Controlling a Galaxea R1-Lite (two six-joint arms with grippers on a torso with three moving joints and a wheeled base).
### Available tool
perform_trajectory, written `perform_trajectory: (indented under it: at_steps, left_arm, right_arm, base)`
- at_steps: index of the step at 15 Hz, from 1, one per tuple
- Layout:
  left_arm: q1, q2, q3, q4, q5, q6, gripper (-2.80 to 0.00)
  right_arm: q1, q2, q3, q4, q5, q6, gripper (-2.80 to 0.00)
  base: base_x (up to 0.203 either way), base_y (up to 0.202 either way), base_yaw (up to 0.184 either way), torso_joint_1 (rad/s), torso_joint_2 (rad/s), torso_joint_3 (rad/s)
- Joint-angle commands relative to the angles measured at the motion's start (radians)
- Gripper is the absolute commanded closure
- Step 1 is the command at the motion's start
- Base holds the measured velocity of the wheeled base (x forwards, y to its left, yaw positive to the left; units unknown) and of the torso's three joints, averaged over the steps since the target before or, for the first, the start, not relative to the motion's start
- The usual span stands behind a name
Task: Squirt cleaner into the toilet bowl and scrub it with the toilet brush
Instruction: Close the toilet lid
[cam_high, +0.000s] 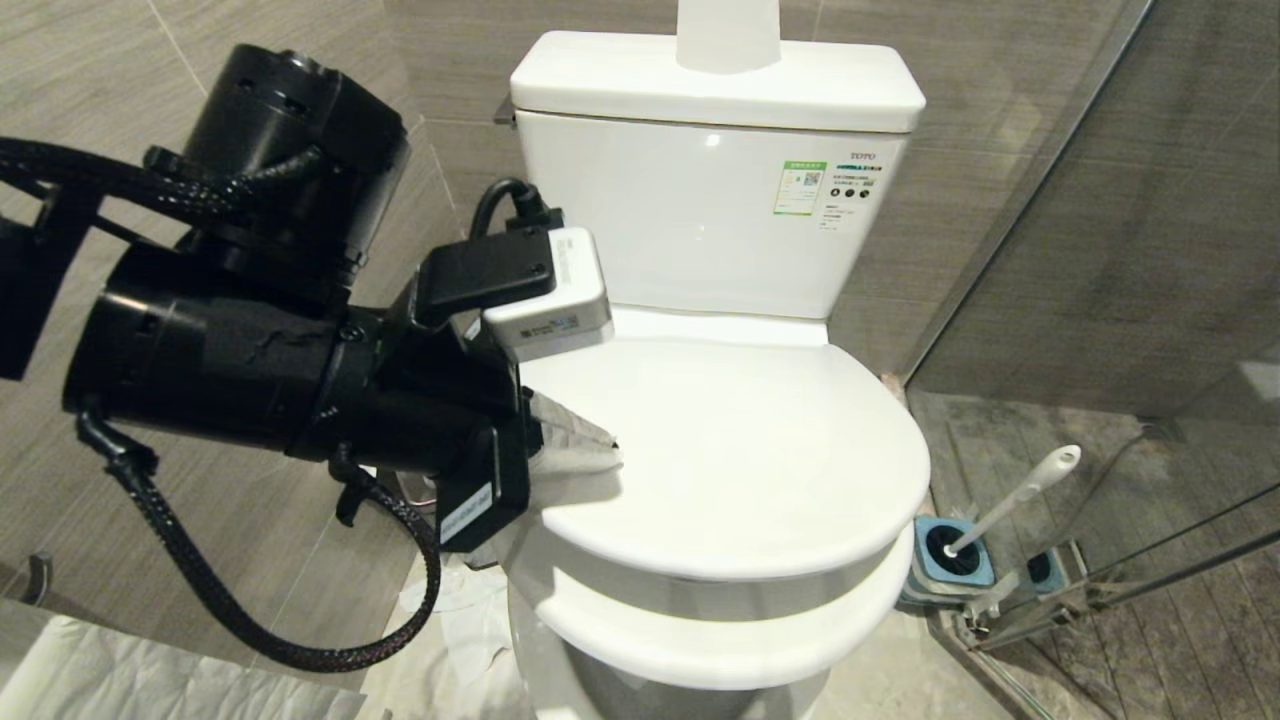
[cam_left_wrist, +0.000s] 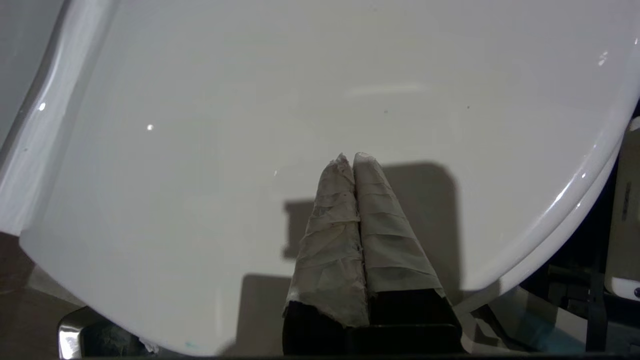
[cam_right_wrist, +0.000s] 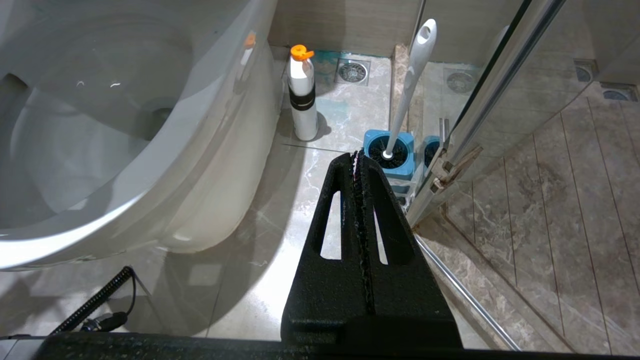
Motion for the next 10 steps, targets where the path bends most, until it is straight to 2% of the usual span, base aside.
perform_trajectory:
  at_steps: [1, 10]
  left_arm:
    - [-0.016, 0.038, 0.013, 0.015, -0.002, 0.014, 0.0]
    - [-0.08, 0.158, 0.037, 0.027, 0.001, 0.021, 0.0]
  right_arm:
    - [0.0, 0.0, 0.0, 0.0, 0.0, 0.001, 0.0]
    - [0.0, 0.0, 0.0, 0.0, 0.0, 0.001, 0.0]
  base:
    - [0.0, 0.0, 0.0, 0.0, 0.0, 0.0]
    - [0.0, 0.0, 0.0, 0.0, 0.0, 0.0]
